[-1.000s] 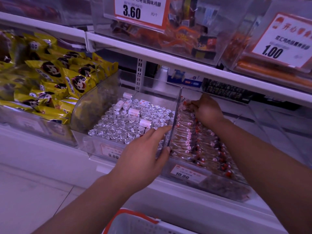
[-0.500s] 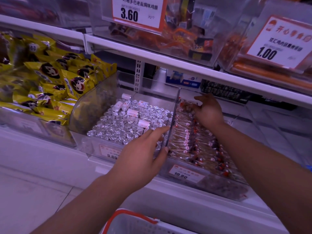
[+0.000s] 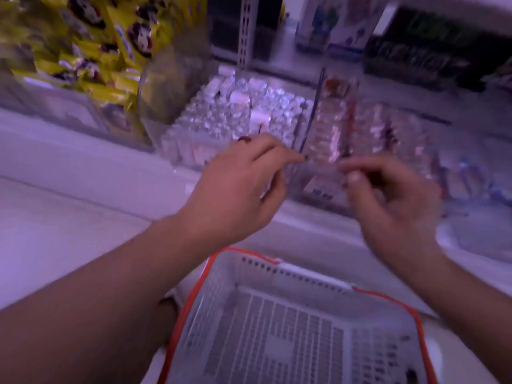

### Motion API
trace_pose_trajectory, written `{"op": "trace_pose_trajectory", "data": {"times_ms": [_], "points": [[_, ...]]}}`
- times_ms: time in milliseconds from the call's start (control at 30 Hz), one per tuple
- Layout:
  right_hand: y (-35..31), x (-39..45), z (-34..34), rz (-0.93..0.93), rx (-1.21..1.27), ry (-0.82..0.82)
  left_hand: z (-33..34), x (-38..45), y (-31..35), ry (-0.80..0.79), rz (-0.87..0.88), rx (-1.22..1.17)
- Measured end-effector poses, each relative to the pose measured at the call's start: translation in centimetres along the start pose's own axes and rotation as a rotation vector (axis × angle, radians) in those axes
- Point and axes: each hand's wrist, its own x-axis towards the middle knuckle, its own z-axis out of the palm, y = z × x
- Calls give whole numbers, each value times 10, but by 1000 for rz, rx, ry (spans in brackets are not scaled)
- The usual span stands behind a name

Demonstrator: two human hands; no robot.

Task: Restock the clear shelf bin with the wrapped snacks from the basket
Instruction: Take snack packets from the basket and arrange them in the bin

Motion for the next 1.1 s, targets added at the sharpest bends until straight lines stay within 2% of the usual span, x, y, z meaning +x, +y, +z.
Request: {"op": "trace_pose_trajectory", "data": {"times_ms": [67,100,167,200,233,267,300,367,433,500,633,667,700,733,800,833,867,933,1000,1100], "points": [[3,-83,33,64,10,-330,6,-43,-9,-191,15,4],[12,-119,55,174,-24,-537,11,-70,-17,-341,-12,31],[43,-179,103,423,-179,-969,19,-128,-37,-673,-141,118],[60,-203,128,489,-250,-1136,22,-154,-46,-829,-226,175],[74,-225,152,526,-289,-1241,23,-176,-54,-963,-301,227],[84,-242,172,539,-308,-1273,25,-191,-60,-1064,-351,255],[92,-257,192,527,-324,-1261,27,-200,-64,-1117,-374,251],[104,-280,229,449,-395,-1196,32,-202,-72,-1119,-360,226],[115,-290,256,419,-474,-1166,37,-192,-80,-1049,-323,221],[127,-292,271,398,-542,-1208,38,-177,-86,-952,-321,212],[146,-300,247,121,-600,-1319,33,-159,-94,-959,-368,174],[152,-303,233,110,-573,-1338,32,-156,-92,-969,-368,166],[154,-301,220,210,-500,-1311,32,-154,-90,-967,-362,153],[150,-291,209,392,-408,-1225,33,-152,-86,-953,-347,142],[128,-259,189,936,-47,-874,35,-145,-79,-924,-315,121],[114,-239,178,1134,211,-694,36,-139,-74,-919,-315,109],[100,-216,166,1205,388,-564,37,-131,-70,-913,-325,94],[72,-169,137,1125,604,-447,38,-112,-60,-887,-394,9],[43,-124,98,991,689,-354,37,-84,-46,-833,-503,-157],[7,-69,39,759,556,-269,28,-34,-17,-638,-509,-425]]}}
